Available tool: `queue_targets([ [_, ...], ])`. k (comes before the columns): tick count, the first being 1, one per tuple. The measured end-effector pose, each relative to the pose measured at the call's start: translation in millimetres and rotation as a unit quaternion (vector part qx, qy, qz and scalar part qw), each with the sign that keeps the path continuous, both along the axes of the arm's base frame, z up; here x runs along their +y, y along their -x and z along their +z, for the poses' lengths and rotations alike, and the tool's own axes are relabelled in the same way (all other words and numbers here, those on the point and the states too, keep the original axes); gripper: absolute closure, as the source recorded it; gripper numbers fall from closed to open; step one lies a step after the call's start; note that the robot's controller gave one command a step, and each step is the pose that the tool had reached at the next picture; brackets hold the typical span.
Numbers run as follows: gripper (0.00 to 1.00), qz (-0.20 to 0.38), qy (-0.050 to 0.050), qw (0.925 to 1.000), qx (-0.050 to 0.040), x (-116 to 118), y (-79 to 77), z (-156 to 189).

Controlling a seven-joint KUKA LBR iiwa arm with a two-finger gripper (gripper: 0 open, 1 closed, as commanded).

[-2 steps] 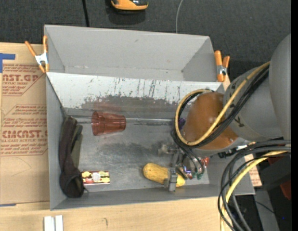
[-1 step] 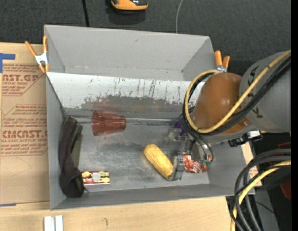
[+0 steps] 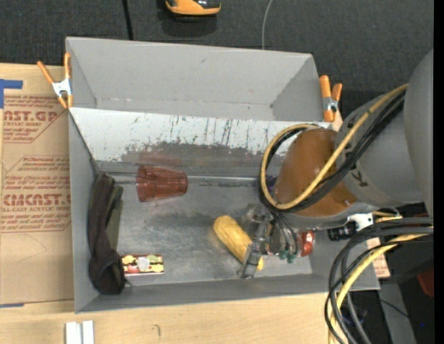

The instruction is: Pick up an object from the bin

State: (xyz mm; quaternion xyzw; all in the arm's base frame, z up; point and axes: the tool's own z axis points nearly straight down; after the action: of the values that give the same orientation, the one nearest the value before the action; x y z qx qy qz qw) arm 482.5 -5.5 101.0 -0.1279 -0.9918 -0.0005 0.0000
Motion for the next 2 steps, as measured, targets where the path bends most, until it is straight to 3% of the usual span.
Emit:
queue_targets([
  [1,0.00,0.003,0.001,1.0000,-0.0024,17,0.7,-32],
  [2,1.00,-0.062,0.000,0.9981,-0.0001,15,-13.6,-32],
])
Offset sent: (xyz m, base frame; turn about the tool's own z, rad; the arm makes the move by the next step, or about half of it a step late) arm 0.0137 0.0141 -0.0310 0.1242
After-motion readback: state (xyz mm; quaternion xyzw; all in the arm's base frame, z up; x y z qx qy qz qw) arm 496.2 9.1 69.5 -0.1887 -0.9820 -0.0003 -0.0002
